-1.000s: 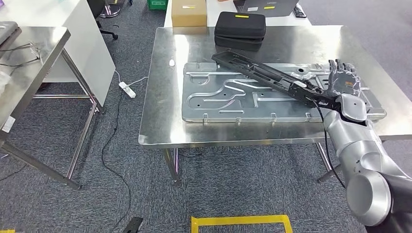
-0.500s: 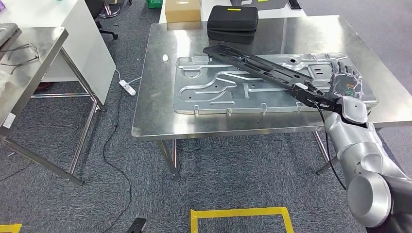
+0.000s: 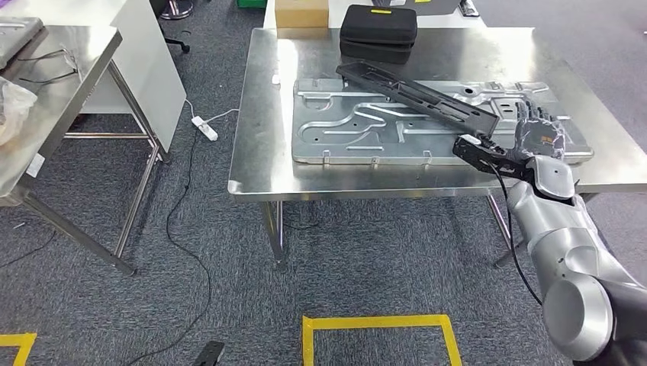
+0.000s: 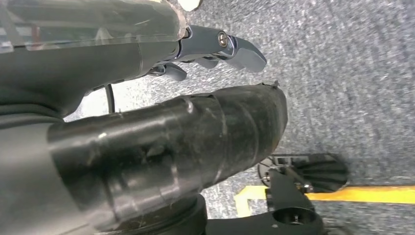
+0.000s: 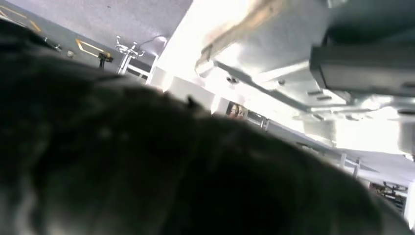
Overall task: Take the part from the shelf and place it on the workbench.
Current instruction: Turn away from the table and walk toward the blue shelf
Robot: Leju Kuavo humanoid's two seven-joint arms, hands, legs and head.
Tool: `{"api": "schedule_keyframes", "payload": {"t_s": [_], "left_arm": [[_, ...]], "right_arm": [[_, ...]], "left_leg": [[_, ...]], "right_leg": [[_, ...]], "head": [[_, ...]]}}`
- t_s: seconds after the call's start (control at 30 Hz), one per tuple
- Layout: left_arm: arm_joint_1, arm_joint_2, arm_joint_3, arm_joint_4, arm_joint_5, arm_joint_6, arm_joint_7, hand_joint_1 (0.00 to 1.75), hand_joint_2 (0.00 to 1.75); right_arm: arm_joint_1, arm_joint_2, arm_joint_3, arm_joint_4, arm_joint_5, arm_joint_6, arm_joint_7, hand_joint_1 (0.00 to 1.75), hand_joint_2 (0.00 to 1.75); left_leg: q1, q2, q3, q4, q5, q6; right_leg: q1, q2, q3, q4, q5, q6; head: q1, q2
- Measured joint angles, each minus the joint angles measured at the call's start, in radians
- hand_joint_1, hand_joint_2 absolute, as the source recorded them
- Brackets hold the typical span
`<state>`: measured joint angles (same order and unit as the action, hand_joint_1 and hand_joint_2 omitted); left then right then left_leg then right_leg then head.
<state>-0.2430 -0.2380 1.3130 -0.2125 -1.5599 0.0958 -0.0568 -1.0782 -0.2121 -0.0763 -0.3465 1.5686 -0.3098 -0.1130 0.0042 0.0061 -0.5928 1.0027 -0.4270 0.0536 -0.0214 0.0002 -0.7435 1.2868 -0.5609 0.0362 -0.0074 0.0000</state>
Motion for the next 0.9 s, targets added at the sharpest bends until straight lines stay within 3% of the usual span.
{"api": "schedule_keyframes", "payload": {"t_s": [0.03,0.07,0.13,0.2,0.27,0.33,0.37,0.4,0.47,0.5,0.53,0.57,0.6,0.67,0.73,0.83,0.9], "left_arm": [[0.0,0.0,0.0,0.0,0.0,0.0,0.0,0.0,0.0],[0.0,0.0,0.0,0.0,0.0,0.0,0.0,0.0,0.0],[0.0,0.0,0.0,0.0,0.0,0.0,0.0,0.0,0.0],[0.0,-0.001,0.0,0.0,0.0,0.0,0.0,0.0,0.0],[0.0,-0.001,0.0,0.0,0.0,0.0,0.0,0.0,0.0],[0.001,-0.001,0.0,0.0,0.0,0.0,0.0,0.0,0.0],[0.001,-0.001,0.0,0.0,0.0,0.0,0.0,0.0,0.0],[0.002,-0.001,0.0,0.0,0.0,0.0,0.0,0.0,0.0],[0.002,-0.001,0.0,0.0,0.0,0.0,0.0,0.0,0.0],[0.002,-0.001,0.0,0.0,0.0,0.0,0.0,0.0,0.0],[0.003,-0.001,0.0,0.0,0.0,0.0,0.0,0.0,0.0],[0.004,-0.001,0.0,0.0,0.0,0.0,0.0,0.0,0.0],[0.004,0.0,0.0,0.0,0.0,0.0,0.0,0.0,0.0],[0.003,0.0,0.0,0.0,0.0,0.0,0.0,0.0,0.0],[0.002,0.001,0.0,0.0,0.001,0.0,-0.001,0.0,0.0],[0.004,0.002,0.0,0.0,0.001,0.0,-0.001,0.0,0.0],[0.003,0.002,0.0,0.0,0.001,0.0,-0.001,0.0,0.0]], "right_arm": [[0.002,0.0,0.0,0.001,0.0,0.0,0.0,0.0,0.0],[0.004,0.0,0.0,0.001,0.0,0.0,0.0,0.0,0.0],[0.003,0.0,0.0,0.001,0.0,0.0,0.001,0.0,0.0],[0.0,0.001,0.0,-0.001,0.0,0.0,0.001,0.0,0.0],[-0.001,0.002,0.0,-0.004,0.0,0.0,0.001,0.0,0.0],[-0.002,0.002,0.0,-0.003,0.0,0.0,0.001,0.0,0.0],[-0.002,0.003,0.0,-0.003,0.0,-0.001,0.001,0.0,0.0],[-0.002,0.004,0.0,-0.003,0.0,-0.001,0.001,0.0,0.0],[-0.002,0.006,0.0,-0.003,0.0,0.0,0.004,0.0,0.0],[-0.002,0.006,0.0,-0.002,0.0,0.0,0.007,0.0,0.0],[-0.001,0.007,0.0,-0.002,0.0,0.0,0.01,0.0,0.0],[-0.001,0.007,0.0,-0.002,0.0,0.0,0.014,0.0,0.0],[0.0,0.007,0.0,-0.002,0.0,0.0,0.016,0.0,0.0],[-0.001,0.007,0.0,-0.002,0.0,0.0,0.019,0.0,0.0],[-0.002,0.008,0.0,-0.002,0.0,0.0,0.02,0.0,0.0],[-0.002,0.009,0.0,-0.002,0.0,-0.001,0.023,0.0,0.0],[-0.003,0.009,0.0,-0.002,0.0,-0.001,0.028,0.0,0.0]], "left_leg": [[-0.001,0.0,-0.012,0.003,0.007,0.0],[-0.001,0.0,-0.023,0.007,0.013,-0.001],[-0.001,0.0,-0.042,0.017,0.021,-0.006],[-0.003,0.0,-0.053,0.023,0.029,-0.016],[-0.003,0.0,-0.057,0.022,0.041,-0.028],[-0.003,-0.002,-0.064,0.025,0.04,-0.041],[-0.002,-0.003,-0.072,0.039,0.025,-0.046],[-0.001,-0.005,-0.088,0.076,-0.009,-0.052],[0.002,-0.005,-0.132,0.201,-0.092,-0.061],[0.004,-0.005,-0.152,0.267,-0.123,-0.065],[0.006,-0.005,-0.157,0.302,-0.13,-0.068],[0.007,-0.005,-0.143,0.3,-0.118,-0.07],[0.009,-0.005,-0.11,0.259,-0.094,-0.07],[0.008,-0.006,-0.015,0.119,-0.057,-0.065],[0.004,-0.007,0.035,0.033,-0.051,-0.055],[0.003,-0.006,0.034,0.014,-0.042,-0.034],[0.006,-0.004,0.03,0.002,-0.026,-0.015]], "right_leg": [[-0.001,0.0,0.004,0.024,0.005,0.001],[-0.001,0.0,0.026,0.011,0.027,0.001],[0.0,0.0,0.11,-0.103,0.07,-0.005],[0.006,0.0,0.185,-0.221,0.07,-0.014],[0.014,0.001,0.202,-0.258,0.063,-0.023],[0.01,-0.002,0.197,-0.265,0.077,-0.038],[0.007,-0.003,0.193,-0.269,0.085,-0.046],[0.004,-0.005,0.186,-0.272,0.095,-0.053],[0.005,-0.007,0.166,-0.272,0.109,-0.06],[0.005,-0.007,0.155,-0.27,0.117,-0.061],[0.005,-0.007,0.144,-0.268,0.123,-0.06],[0.004,-0.006,0.135,-0.266,0.129,-0.058],[0.003,-0.006,0.127,-0.263,0.133,-0.055],[0.002,-0.005,0.114,-0.256,0.14,-0.047],[0.003,-0.005,0.106,-0.252,0.147,-0.036],[0.004,-0.005,0.102,-0.253,0.156,-0.016],[0.001,-0.004,0.082,-0.211,0.119,-0.007]], "head": [[0.0,0.0],[0.0,0.0],[0.0,0.0],[0.0,0.0],[-0.001,0.0],[0.0,0.0],[-0.001,0.0],[-0.001,0.0],[-0.002,0.0],[-0.002,0.0],[-0.002,0.0],[-0.002,0.0],[-0.002,0.0],[-0.002,0.0],[-0.002,0.0],[-0.001,0.0],[-0.001,0.0]]}}
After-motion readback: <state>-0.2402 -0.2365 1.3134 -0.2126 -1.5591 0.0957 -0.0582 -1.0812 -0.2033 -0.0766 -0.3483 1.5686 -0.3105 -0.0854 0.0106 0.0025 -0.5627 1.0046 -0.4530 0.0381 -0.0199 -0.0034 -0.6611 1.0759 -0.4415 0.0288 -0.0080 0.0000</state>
